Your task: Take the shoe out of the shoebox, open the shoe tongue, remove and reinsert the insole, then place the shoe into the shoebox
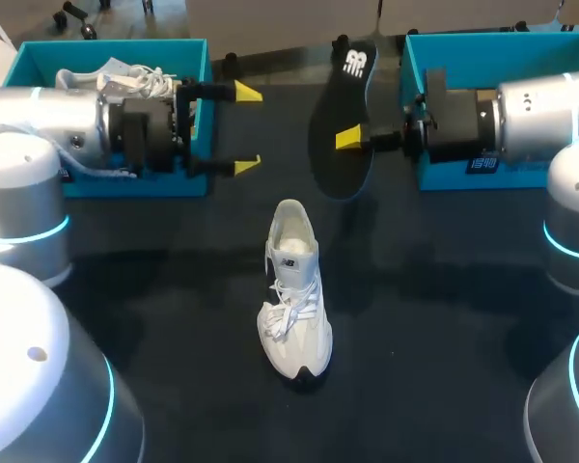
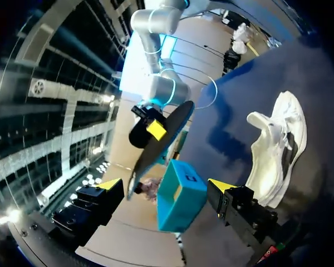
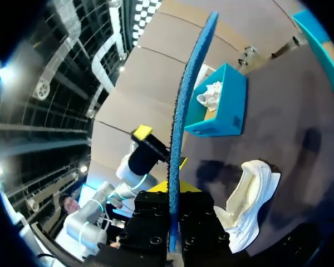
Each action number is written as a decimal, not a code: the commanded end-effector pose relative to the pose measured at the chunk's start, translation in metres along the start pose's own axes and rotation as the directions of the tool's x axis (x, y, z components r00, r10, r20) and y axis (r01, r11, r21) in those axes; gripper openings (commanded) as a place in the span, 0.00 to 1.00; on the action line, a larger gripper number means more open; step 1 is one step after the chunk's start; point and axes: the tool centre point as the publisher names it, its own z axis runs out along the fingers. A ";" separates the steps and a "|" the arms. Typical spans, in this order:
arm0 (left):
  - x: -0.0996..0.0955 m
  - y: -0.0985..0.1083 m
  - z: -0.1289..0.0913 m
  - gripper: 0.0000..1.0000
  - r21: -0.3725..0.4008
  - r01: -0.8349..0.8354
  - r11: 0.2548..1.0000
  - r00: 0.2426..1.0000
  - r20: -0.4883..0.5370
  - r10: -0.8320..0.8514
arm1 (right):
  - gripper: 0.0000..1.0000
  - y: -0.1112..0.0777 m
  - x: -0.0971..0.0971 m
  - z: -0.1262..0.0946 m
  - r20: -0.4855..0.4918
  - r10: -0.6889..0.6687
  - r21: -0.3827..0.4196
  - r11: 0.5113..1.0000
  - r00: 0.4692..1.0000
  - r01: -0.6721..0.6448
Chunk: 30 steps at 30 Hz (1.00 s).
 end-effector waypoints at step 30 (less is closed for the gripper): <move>0.065 0.026 -0.006 1.00 -0.342 0.606 0.718 0.720 -0.147 -0.678 | 0.00 0.028 0.018 0.006 -0.108 -0.371 0.020 0.927 0.923 0.375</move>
